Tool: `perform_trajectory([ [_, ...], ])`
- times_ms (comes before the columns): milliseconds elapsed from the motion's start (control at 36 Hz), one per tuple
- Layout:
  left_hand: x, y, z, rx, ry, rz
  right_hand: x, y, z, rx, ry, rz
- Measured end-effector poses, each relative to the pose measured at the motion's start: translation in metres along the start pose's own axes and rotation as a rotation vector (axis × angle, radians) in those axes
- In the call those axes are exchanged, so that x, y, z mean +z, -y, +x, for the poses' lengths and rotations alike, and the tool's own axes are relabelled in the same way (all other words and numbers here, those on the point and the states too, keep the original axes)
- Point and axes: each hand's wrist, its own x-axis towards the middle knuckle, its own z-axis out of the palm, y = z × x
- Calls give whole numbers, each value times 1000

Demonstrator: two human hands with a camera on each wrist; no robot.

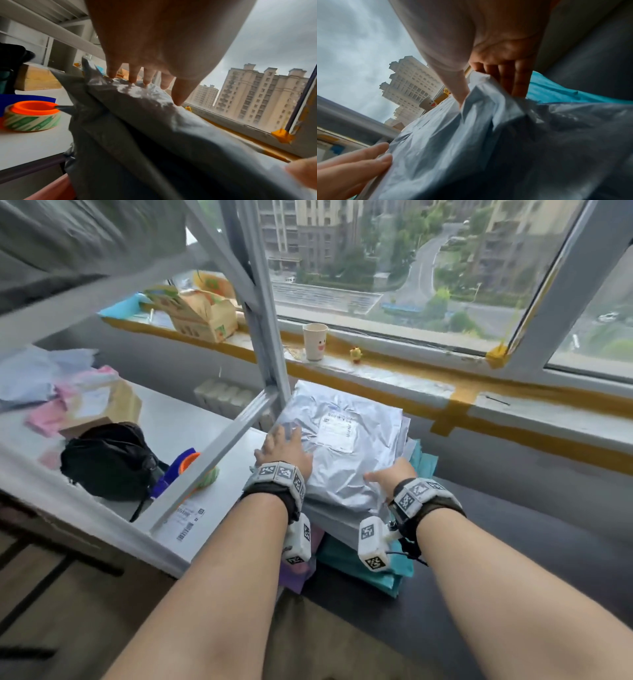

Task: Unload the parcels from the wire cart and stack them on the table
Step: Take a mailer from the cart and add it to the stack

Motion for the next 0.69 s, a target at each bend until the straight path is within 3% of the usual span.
perform_trajectory([
  [111, 12, 5, 17, 0, 87, -8, -2, -4, 3, -48, -120, 56],
  [222, 30, 16, 26, -60, 213, -67, 0, -8, -1, -91, 3, -31],
  [333, 41, 24, 22, -49, 271, -63, 8, -10, -1, -66, 7, -54],
  [528, 31, 28, 23, 6, 264, -58, 15, -2, -7, -52, -40, -99],
  [694, 11, 11, 24, 123, 52, -4, 4, 0, -14, -37, -68, -119],
])
